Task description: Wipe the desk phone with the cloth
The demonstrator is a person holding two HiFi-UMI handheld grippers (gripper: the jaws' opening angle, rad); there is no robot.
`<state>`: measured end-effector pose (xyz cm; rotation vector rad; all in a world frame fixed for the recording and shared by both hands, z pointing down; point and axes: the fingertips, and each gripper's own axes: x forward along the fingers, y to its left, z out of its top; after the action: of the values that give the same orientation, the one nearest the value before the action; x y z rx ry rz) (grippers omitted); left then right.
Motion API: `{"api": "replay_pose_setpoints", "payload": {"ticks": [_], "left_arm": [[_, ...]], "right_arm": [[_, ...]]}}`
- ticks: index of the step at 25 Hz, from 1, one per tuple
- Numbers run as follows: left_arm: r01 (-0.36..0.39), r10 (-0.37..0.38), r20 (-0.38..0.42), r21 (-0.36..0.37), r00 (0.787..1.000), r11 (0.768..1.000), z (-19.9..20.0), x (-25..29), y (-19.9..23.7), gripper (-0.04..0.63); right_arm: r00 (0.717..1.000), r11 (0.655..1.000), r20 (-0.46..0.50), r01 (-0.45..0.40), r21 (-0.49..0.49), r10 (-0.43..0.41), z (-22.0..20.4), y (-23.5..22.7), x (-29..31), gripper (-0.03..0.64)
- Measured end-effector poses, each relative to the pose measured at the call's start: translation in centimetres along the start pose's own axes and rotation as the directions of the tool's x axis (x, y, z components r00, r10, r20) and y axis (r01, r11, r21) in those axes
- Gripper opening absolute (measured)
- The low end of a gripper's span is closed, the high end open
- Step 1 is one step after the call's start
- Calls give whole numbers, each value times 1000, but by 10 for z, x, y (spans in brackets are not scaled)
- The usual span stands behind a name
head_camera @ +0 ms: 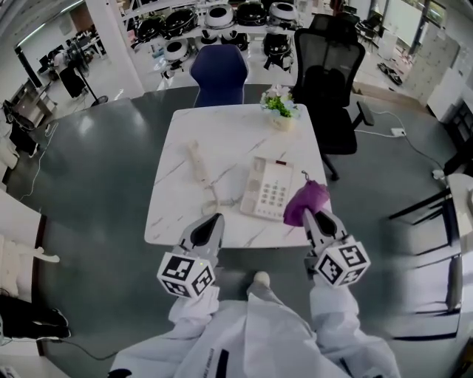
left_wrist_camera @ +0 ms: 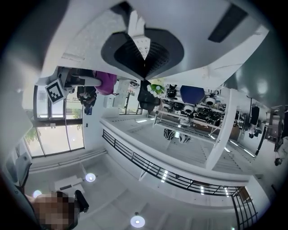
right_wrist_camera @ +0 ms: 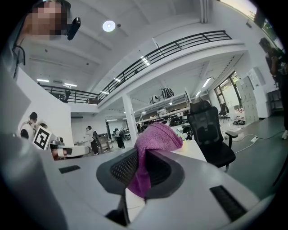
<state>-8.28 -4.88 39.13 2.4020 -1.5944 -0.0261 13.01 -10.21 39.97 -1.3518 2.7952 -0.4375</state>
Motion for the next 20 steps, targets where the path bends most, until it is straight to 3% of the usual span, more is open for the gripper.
{"api": "replay_pose_setpoints", "payload": {"ticks": [9, 20], "left_arm": [[-29, 28, -44, -30, 999, 999, -18, 67, 15, -2], [-44, 40, -92, -40, 995, 998, -29, 108, 43, -2]], "right_arm": [[999, 1000, -47, -18, 22, 19, -9, -55, 47, 32], [995, 999, -95, -3, -38, -1, -11, -96, 97, 32]]}}
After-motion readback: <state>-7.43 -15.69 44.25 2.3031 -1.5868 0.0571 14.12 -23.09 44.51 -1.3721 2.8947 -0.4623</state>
